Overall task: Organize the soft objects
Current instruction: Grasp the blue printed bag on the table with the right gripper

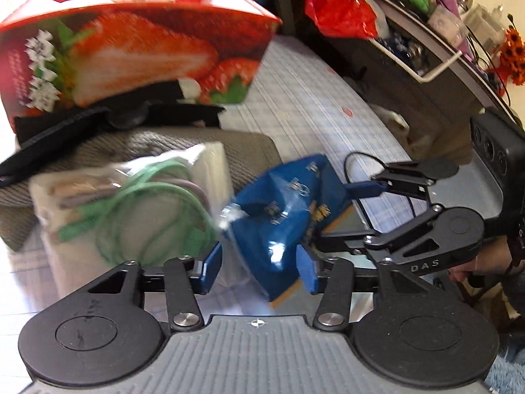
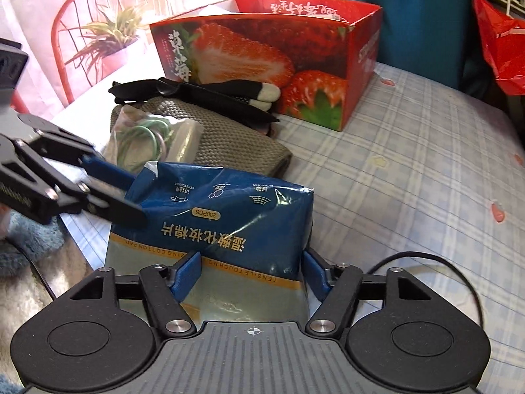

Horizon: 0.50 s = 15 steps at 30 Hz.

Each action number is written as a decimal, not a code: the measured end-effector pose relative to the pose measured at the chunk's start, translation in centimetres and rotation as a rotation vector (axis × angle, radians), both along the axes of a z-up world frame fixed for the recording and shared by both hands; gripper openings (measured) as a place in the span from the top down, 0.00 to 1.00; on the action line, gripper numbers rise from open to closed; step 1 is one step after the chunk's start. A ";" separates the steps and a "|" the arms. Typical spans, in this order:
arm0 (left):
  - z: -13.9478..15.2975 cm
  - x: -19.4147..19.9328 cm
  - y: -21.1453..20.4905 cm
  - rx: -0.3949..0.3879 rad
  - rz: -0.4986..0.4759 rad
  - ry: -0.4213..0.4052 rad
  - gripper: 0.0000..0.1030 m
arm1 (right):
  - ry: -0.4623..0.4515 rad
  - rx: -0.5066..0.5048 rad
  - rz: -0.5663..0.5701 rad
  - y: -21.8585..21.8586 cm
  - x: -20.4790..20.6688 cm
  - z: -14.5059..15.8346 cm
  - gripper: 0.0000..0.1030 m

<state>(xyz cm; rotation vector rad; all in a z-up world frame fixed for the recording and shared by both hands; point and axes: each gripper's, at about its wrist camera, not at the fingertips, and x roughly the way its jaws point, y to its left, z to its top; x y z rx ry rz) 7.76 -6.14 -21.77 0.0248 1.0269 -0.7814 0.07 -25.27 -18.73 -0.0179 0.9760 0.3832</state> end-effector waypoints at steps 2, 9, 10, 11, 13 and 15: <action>-0.4 -0.1 -0.6 0.014 -0.018 0.009 0.51 | -0.003 0.010 -0.003 0.3 0.0 -0.1 0.40; 0.8 -0.7 0.2 -0.011 0.010 -0.060 0.61 | -0.019 0.043 -0.045 0.5 0.0 0.9 0.54; 1.2 -0.7 0.4 -0.022 0.016 -0.076 0.61 | -0.028 0.050 -0.048 0.4 0.0 1.3 0.55; 1.7 -0.8 0.6 -0.030 0.024 -0.099 0.61 | -0.042 0.052 -0.048 0.5 0.0 1.7 0.55; 2.6 -0.9 0.9 -0.040 0.035 -0.139 0.61 | -0.075 0.056 -0.048 0.8 0.2 2.8 0.55; 3.5 -0.8 1.5 -0.051 0.053 -0.175 0.60 | -0.106 0.068 -0.049 0.9 0.5 3.9 0.55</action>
